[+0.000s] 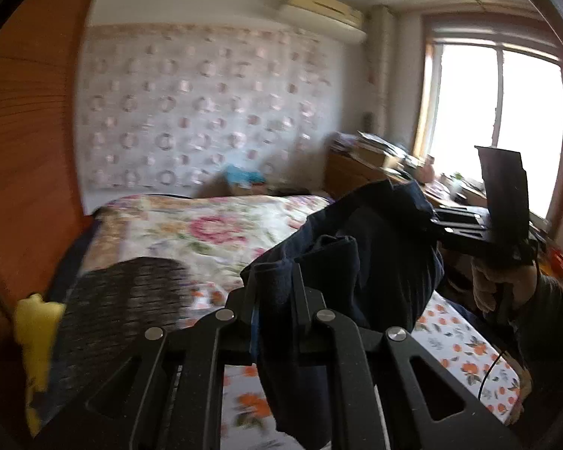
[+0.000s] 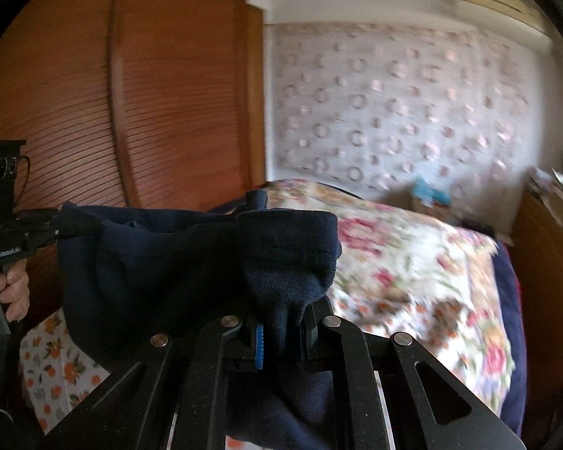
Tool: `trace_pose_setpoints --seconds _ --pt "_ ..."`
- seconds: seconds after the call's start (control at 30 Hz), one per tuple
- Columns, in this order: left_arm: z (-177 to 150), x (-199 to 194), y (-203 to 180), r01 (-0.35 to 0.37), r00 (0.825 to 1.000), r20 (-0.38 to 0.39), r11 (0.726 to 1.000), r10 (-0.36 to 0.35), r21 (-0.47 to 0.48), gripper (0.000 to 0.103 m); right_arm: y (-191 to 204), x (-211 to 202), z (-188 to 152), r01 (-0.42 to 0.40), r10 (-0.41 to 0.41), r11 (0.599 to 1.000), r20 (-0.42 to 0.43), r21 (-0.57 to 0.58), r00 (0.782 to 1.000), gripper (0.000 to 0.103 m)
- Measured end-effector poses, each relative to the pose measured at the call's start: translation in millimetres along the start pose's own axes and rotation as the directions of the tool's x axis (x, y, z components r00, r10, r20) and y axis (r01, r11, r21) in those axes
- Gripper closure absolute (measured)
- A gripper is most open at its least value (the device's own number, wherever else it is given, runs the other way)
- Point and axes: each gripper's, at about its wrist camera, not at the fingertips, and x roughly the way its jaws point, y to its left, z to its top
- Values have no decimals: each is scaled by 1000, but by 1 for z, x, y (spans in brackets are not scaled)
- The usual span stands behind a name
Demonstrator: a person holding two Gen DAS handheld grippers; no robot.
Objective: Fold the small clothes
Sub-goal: 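Carry the folded shirt with both tools toward the stack of clothes, then lower the shirt onto the clothes stack and open both tools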
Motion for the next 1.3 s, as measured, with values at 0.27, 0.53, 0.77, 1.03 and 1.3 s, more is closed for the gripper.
trace_pose_setpoints --seconds 0.27,0.53,0.77,1.03,1.3 --pt "-39 -43 74 -124 989 60 976 136 -177 90 56 93 71 -143 133 972 -62 -189 989 91" --pt "-86 -49 128 -263 962 -9 920 272 -290 90 90 198 117 -262 233 921 -133 -289 963 91" --pt "-119 -27 159 -360 933 -135 872 333 -333 89 99 280 101 -237 190 939 -198 -249 962 60" --pt "-113 -32 141 -397 918 -119 891 379 -221 36 82 288 79 -213 184 966 -187 -147 965 44" --pt "-102 -37 97 -353 935 -77 926 346 -130 16 88 238 37 -137 128 989 -130 -63 983 31"
